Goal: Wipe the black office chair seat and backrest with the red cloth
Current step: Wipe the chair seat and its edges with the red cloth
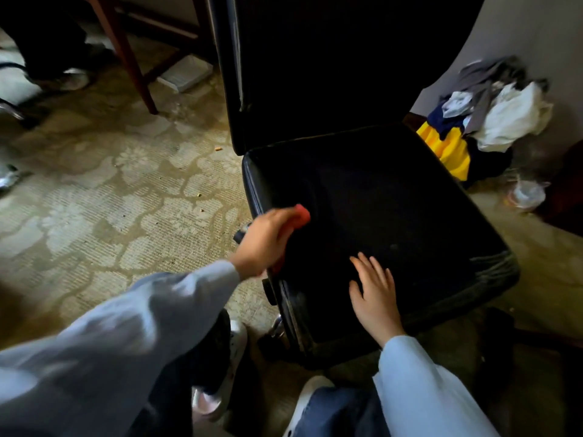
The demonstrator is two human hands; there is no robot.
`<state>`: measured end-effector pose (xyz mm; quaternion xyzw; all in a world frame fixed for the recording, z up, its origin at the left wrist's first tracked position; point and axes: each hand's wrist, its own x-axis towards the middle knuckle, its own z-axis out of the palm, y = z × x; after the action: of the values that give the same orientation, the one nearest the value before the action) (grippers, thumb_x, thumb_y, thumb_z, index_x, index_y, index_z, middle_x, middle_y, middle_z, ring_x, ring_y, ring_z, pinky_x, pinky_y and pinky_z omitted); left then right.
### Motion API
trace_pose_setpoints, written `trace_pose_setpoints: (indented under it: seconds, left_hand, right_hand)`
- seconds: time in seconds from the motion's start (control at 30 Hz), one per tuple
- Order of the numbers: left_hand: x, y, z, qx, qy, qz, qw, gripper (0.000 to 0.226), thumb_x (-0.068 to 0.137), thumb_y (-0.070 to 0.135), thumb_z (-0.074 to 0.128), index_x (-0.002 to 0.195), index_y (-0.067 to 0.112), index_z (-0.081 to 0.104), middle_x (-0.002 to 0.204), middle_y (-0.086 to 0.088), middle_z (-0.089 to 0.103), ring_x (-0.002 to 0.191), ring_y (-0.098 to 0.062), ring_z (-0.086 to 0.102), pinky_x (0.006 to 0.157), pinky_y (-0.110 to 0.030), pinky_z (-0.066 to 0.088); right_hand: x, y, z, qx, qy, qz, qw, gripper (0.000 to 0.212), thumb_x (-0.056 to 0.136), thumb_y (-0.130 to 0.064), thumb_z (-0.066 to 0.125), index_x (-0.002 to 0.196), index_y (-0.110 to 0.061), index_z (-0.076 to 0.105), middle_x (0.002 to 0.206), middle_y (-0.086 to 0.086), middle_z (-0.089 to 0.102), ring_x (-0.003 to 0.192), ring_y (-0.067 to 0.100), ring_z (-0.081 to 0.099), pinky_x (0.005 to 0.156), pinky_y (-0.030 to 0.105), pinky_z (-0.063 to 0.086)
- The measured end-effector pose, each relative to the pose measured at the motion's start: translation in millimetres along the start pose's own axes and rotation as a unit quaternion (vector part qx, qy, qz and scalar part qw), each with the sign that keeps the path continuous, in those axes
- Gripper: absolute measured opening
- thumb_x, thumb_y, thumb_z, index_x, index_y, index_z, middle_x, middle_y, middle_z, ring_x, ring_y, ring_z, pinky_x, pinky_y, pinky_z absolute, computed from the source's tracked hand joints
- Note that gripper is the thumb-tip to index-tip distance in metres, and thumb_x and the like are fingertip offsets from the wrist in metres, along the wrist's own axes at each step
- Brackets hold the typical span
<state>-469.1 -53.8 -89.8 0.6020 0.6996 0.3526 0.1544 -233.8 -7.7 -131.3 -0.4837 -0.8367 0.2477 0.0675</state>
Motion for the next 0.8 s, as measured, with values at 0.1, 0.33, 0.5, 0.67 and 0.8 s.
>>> trace_pose_setpoints:
  seconds: [0.1, 0.33, 0.5, 0.67, 0.8]
  left_hand:
    - [49, -17, -1, 0.046, 0.004, -0.119, 0.992, 0.047, 0.087, 0.006, 0.055, 0.133, 0.007, 0.047, 0.123, -0.022, 0.051, 0.11, -0.038, 0.053, 0.095, -0.034, 0.04]
    - [71, -20, 60, 0.216, -0.071, -0.09, 0.97, 0.043, 0.095, 0.032, 0.045, 0.137, 0.023, 0.043, 0.14, -0.003, 0.044, 0.121, -0.033, 0.041, 0.094, -0.042, 0.037]
    - [39, -1, 74, 0.24, -0.083, -0.034, 0.967, 0.046, 0.1, 0.029, 0.037, 0.145, 0.023, 0.03, 0.151, -0.001, 0.032, 0.141, -0.021, 0.024, 0.113, -0.032, 0.017]
    - [1, 14, 82, 0.193, -0.084, 0.049, 0.976, 0.037, 0.089, 0.023, 0.052, 0.125, 0.014, 0.059, 0.126, -0.01, 0.061, 0.119, -0.03, 0.056, 0.097, -0.038, 0.045]
    - [-35, 36, 82, 0.176, -0.105, 0.128, 0.97, 0.043, 0.082, 0.034, 0.039, 0.106, 0.018, 0.071, 0.102, -0.002, 0.072, 0.095, -0.021, 0.069, 0.075, -0.031, 0.056]
  right_hand:
    - [-10, 12, -2, -0.028, 0.008, 0.056, 0.998, 0.048, 0.099, -0.026, 0.037, 0.146, -0.025, 0.027, 0.156, -0.005, 0.018, 0.145, 0.013, 0.004, 0.117, 0.039, 0.0]
    - [-9, 22, 0, -0.051, -0.065, 0.081, 0.993, 0.051, 0.101, -0.034, 0.025, 0.149, -0.031, 0.009, 0.158, -0.009, 0.001, 0.145, 0.013, -0.008, 0.116, 0.041, -0.006]
    - [-10, 19, 6, -0.015, -0.054, 0.096, 0.994, 0.05, 0.101, -0.031, 0.025, 0.149, -0.03, 0.01, 0.158, -0.009, 0.001, 0.144, 0.011, -0.01, 0.115, 0.039, -0.012]
    - [-11, 21, 5, -0.015, -0.052, 0.09, 0.994, 0.051, 0.1, -0.028, 0.027, 0.149, -0.03, 0.011, 0.158, -0.009, 0.001, 0.144, 0.012, -0.01, 0.114, 0.04, -0.012]
    - [-11, 22, 0, -0.021, -0.063, 0.086, 0.994, 0.051, 0.1, -0.025, 0.028, 0.149, -0.028, 0.011, 0.158, -0.007, -0.001, 0.145, 0.014, -0.011, 0.114, 0.04, -0.012]
